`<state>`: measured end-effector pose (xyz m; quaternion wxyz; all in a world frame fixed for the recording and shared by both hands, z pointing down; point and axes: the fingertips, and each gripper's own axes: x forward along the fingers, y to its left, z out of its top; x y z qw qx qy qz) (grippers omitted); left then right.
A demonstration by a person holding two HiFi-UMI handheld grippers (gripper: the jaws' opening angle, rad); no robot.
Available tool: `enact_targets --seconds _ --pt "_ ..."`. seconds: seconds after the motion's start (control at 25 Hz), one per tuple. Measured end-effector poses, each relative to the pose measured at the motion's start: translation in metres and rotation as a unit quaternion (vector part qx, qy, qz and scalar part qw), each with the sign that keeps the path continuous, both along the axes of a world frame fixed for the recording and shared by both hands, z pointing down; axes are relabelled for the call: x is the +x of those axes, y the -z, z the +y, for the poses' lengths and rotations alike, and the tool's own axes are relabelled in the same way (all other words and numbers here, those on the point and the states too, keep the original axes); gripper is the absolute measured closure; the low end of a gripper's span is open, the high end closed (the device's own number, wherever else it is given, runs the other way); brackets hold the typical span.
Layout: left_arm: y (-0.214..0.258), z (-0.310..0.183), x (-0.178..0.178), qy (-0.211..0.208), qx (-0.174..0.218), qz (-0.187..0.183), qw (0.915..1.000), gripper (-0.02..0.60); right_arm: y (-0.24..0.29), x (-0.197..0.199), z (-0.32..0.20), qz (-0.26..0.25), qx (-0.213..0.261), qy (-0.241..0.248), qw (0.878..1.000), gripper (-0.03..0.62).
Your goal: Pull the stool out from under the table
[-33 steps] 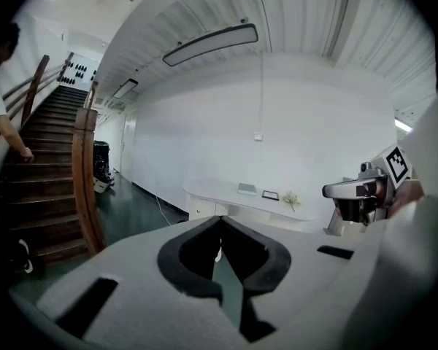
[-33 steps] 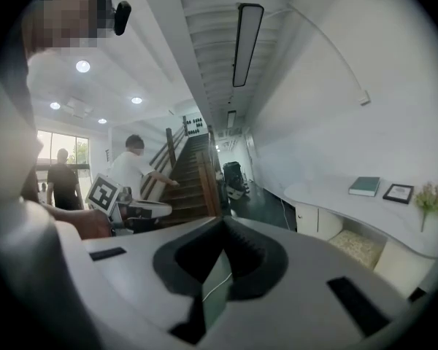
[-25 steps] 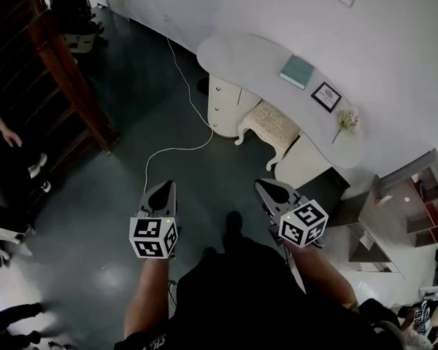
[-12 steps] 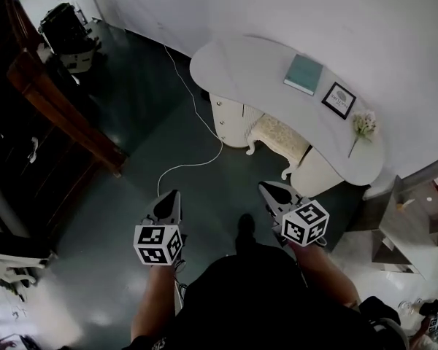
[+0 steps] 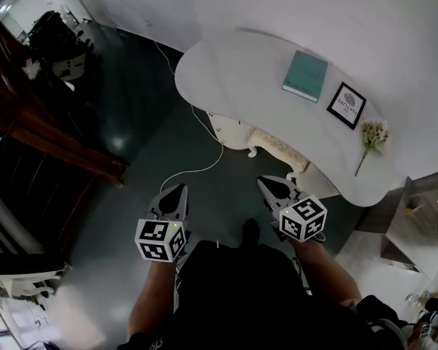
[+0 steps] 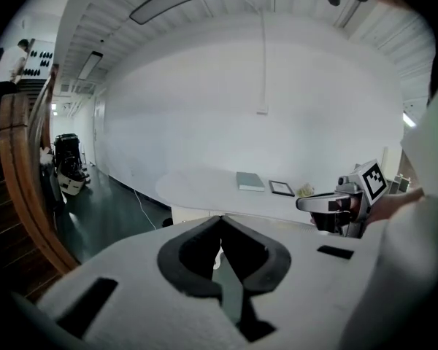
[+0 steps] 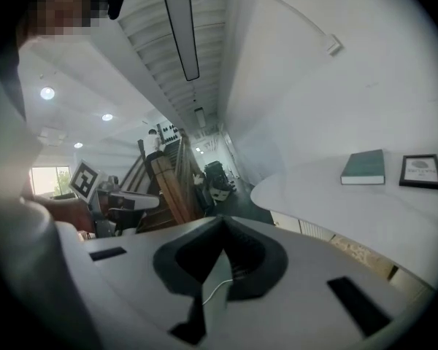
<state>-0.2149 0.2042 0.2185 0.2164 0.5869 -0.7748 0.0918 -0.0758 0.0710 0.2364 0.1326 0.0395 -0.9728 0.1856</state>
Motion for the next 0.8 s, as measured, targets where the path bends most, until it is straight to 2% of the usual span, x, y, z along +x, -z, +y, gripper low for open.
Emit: enact_targets --seconds 0.24,0.48,0.64,0.8 --pt "-0.011 -0.053 -0.019 -0.051 -0.017 0.010 0.9985 0.572 -0.018 -0.009 -0.032 0.016 -0.021 -0.035 0.999 0.589" --pt "-0.027 -0.106 -0.055 -0.120 -0.002 0.026 0.9924 0.572 -0.026 -0.035 -0.050 0.045 -0.012 -0.087 0.995 0.589" --pt "-0.036 -0.135 -0.078 -0.191 0.000 0.027 0.9811 0.572 -0.011 -0.060 -0.056 0.059 0.007 -0.137 0.989 0.589" --pt "-0.047 -0.161 -0.097 -0.272 0.000 0.008 0.9624 0.572 -0.018 -0.093 -0.041 0.074 -0.001 -0.171 0.983 0.589"
